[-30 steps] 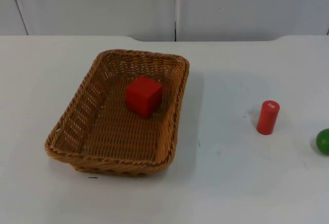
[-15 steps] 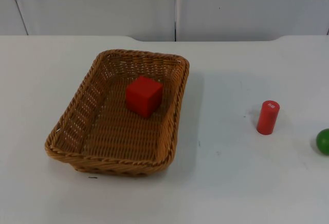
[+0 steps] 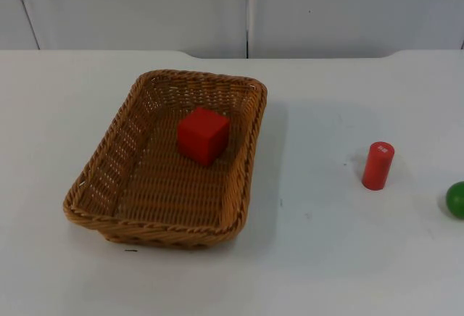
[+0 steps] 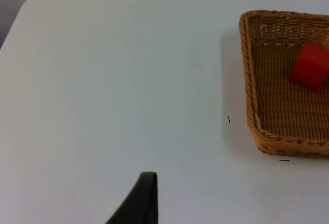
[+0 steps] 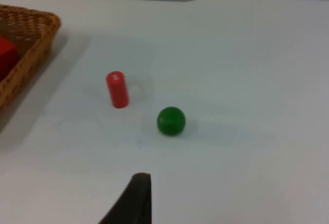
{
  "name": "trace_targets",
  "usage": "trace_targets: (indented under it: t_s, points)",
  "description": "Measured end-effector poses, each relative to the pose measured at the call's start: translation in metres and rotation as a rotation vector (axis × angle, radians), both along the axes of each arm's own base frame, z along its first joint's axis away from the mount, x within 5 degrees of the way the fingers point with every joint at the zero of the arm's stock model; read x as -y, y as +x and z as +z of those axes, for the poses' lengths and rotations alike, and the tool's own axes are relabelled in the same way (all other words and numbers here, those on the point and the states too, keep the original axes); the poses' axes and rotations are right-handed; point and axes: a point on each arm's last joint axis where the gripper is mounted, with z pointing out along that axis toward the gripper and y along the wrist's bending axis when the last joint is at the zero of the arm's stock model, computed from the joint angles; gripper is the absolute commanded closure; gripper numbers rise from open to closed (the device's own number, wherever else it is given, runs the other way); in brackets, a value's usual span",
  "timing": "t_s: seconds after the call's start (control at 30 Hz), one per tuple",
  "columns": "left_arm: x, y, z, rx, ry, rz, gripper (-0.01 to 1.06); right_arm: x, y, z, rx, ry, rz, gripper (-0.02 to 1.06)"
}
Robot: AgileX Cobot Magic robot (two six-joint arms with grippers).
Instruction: Pick up the basket with the left hand and place the object to the left of the red cylinder into the basket with the right hand.
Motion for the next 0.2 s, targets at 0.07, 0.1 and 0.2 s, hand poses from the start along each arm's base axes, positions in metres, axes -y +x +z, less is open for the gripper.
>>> trace_targets:
  t_s: [0.07, 0.1, 0.2]
  points:
    - [0.0, 0.0, 0.0, 0.0, 0.0, 0.0, 0.0, -0.0001, 0.0, 0.0, 0.0, 0.0, -0.015, -0.01]
    - [0.0, 0.0, 0.0, 0.0, 0.0, 0.0, 0.0, -0.0003, -0.0001, 0.0, 0.0, 0.0, -0.032, -0.01]
    - [0.0, 0.0, 0.0, 0.0, 0.0, 0.0, 0.0, -0.0006, -0.0001, 0.0, 0.0, 0.0, -0.077, -0.01]
